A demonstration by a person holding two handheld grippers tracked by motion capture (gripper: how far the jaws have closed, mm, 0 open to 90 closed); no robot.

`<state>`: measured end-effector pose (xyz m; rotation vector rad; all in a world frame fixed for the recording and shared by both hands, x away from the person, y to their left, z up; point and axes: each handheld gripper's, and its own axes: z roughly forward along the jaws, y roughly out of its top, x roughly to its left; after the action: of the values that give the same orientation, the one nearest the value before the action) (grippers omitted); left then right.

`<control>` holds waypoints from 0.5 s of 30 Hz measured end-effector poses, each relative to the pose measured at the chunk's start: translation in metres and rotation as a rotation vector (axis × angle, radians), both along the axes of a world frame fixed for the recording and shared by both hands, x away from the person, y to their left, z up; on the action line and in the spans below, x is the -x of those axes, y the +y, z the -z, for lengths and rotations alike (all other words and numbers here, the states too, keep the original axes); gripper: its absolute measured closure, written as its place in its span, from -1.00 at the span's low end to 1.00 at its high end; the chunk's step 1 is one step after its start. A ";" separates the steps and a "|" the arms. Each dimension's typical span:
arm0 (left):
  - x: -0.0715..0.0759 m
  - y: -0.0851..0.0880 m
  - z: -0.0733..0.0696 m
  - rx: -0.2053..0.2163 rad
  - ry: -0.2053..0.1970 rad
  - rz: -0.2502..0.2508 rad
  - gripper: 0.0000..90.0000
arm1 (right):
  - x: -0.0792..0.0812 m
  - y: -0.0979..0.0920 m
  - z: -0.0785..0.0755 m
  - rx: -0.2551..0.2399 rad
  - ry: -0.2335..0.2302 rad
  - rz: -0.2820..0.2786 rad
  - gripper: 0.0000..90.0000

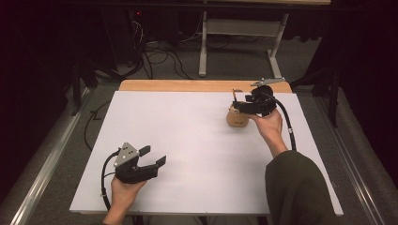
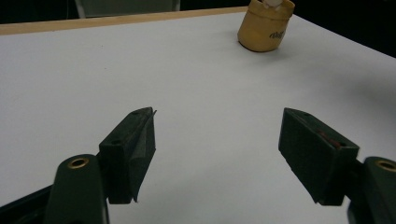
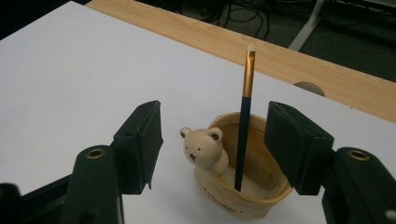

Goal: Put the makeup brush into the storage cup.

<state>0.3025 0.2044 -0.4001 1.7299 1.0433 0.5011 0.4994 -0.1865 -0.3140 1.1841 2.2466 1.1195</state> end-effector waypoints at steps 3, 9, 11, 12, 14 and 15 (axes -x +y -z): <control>0.000 0.000 0.000 0.000 0.000 0.000 -0.38 | 0.003 -0.001 0.001 -0.004 0.002 -0.006 -0.15; 0.000 0.000 0.000 -0.001 0.000 0.001 -0.38 | 0.005 -0.003 0.001 -0.013 0.003 -0.010 -0.15; 0.000 0.000 0.000 0.000 0.000 0.000 -0.38 | 0.006 -0.004 0.001 -0.011 0.001 -0.010 -0.15; 0.000 0.000 0.000 -0.001 0.001 -0.001 -0.38 | 0.007 -0.004 0.001 -0.014 -0.006 -0.014 -0.15; 0.000 0.000 0.000 -0.001 0.000 -0.001 -0.38 | 0.008 -0.005 0.001 -0.017 -0.005 -0.016 -0.15; 0.000 0.000 0.000 -0.002 0.000 0.000 -0.38 | 0.009 -0.005 0.001 -0.017 -0.002 -0.013 -0.15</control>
<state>0.3024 0.2046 -0.4004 1.7318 1.0433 0.5027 0.4905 -0.1910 -0.3145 1.1762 2.2506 1.1470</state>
